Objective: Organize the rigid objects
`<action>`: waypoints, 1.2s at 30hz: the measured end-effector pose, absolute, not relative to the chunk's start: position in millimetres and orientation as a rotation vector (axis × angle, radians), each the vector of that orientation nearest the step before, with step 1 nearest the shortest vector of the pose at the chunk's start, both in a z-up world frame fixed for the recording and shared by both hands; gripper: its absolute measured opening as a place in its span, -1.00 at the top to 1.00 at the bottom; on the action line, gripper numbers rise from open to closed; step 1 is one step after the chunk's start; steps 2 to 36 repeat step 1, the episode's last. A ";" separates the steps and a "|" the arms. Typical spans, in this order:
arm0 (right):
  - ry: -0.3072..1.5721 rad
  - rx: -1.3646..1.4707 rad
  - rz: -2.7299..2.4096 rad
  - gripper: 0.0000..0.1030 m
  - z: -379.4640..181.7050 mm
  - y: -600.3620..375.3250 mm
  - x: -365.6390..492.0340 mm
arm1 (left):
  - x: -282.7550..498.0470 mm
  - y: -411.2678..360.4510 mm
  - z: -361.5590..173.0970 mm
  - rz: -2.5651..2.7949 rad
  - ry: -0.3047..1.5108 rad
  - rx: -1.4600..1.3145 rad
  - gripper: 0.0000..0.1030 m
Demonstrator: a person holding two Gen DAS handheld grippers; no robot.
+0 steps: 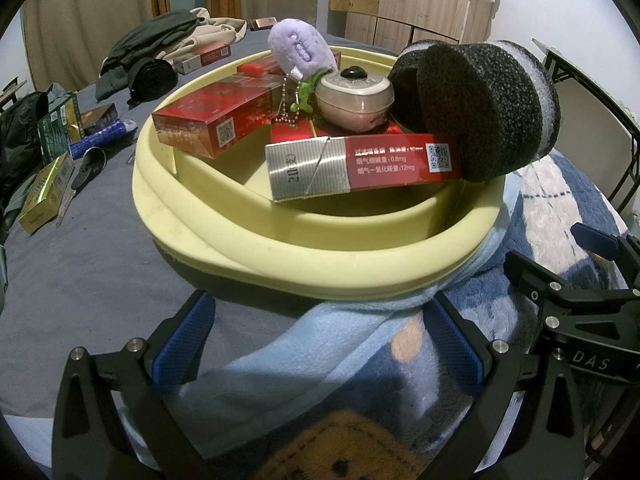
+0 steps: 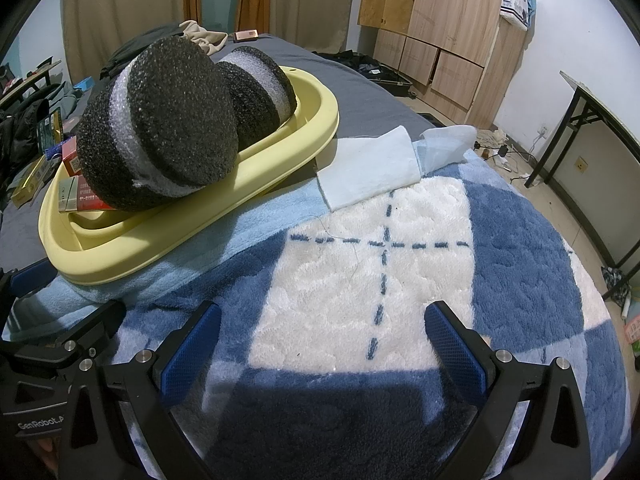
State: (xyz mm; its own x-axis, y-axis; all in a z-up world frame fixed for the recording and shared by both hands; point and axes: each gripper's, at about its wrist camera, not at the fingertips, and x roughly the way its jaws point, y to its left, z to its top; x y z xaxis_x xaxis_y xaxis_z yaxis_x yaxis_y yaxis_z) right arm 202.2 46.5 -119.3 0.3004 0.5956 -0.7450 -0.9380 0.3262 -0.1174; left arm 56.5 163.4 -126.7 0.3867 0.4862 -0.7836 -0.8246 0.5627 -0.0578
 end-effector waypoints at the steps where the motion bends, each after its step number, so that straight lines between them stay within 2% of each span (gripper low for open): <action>1: 0.663 -0.614 1.107 -0.99 -119.3 46.5 202.2 | 56.4 163.3 -126.7 0.877 0.801 -0.485 -1.00; 36: 0.663 -0.614 1.107 -0.99 -119.3 46.5 202.2 | 56.4 163.3 -126.7 0.877 0.801 -0.485 -1.00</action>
